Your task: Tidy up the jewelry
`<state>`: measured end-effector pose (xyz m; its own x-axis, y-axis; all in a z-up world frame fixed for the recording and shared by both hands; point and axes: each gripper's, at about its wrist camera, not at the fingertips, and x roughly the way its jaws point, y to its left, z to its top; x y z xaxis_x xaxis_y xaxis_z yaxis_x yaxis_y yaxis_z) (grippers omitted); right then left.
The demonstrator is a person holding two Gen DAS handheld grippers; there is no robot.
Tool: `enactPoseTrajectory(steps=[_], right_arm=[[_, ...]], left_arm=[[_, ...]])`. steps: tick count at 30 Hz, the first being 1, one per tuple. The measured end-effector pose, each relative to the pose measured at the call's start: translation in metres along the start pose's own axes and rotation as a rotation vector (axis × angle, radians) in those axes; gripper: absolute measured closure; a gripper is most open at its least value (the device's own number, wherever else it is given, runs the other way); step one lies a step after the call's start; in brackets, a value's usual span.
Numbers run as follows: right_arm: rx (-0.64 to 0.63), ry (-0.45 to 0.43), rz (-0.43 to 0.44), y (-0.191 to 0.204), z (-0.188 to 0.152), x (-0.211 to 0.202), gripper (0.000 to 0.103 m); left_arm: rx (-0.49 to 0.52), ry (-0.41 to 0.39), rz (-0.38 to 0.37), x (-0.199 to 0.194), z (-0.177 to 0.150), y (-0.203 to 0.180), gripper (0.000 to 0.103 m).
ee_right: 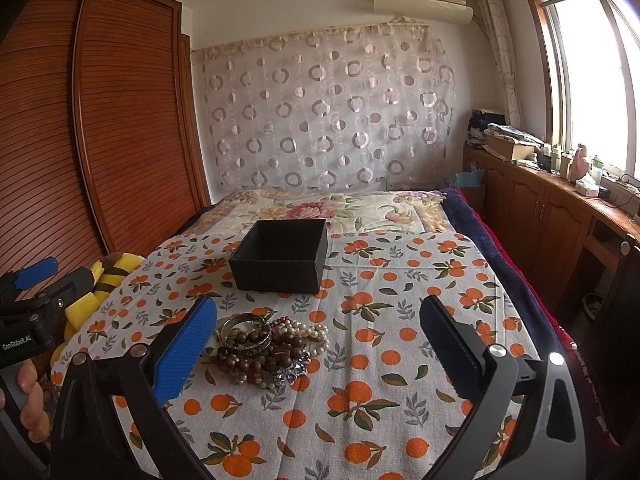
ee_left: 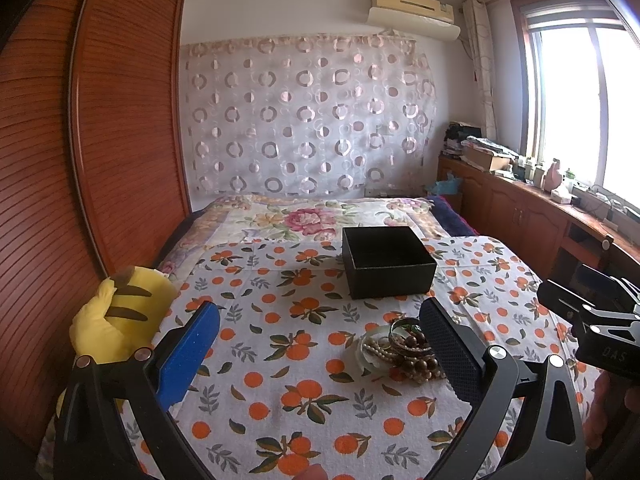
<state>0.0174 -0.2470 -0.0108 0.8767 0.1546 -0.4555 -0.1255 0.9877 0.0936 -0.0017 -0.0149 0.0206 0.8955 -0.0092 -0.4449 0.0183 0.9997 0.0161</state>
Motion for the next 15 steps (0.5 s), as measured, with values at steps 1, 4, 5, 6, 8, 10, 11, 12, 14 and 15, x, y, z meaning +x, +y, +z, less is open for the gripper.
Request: enactPoseTrajectory(steps=[1,4,5,6,8,10,11,12,14,15], right_arm=[[-0.001,0.002,0.000,0.000,0.000,0.000,0.002],[-0.005,0.013,0.004,-0.001,-0.005,0.004,0.002],[-0.009,0.019,0.002,-0.003,-0.006,0.006,0.002],[-0.013,0.023,0.004,-0.005,-0.008,0.008,0.002],[-0.022,0.030,0.003,-0.004,-0.010,0.012,0.002],[-0.031,0.039,0.007,-0.010,-0.013,0.015,0.002],[-0.037,0.047,0.008,-0.014,-0.012,0.014,0.002],[-0.042,0.056,0.009,-0.016,-0.015,0.017,0.002],[-0.051,0.069,0.024,-0.020,-0.017,0.020,0.002],[-0.057,0.078,0.032,-0.023,-0.019,0.023,0.002]], left_arm=[[0.000,0.004,-0.005,0.001,-0.003,-0.001,0.006],[0.000,0.032,-0.021,0.008,-0.006,-0.002,0.006],[0.004,0.045,-0.029,0.010,-0.007,-0.002,0.006],[0.009,0.055,-0.034,0.013,-0.007,-0.003,0.006],[0.017,0.078,-0.048,0.022,-0.013,-0.002,0.006],[0.019,0.099,-0.080,0.034,-0.020,0.002,0.006],[0.023,0.110,-0.093,0.038,-0.021,0.001,0.006],[0.029,0.118,-0.104,0.043,-0.024,0.001,0.006],[0.037,0.131,-0.135,0.055,-0.031,0.002,0.006],[0.036,0.144,-0.154,0.061,-0.032,0.003,0.006]])
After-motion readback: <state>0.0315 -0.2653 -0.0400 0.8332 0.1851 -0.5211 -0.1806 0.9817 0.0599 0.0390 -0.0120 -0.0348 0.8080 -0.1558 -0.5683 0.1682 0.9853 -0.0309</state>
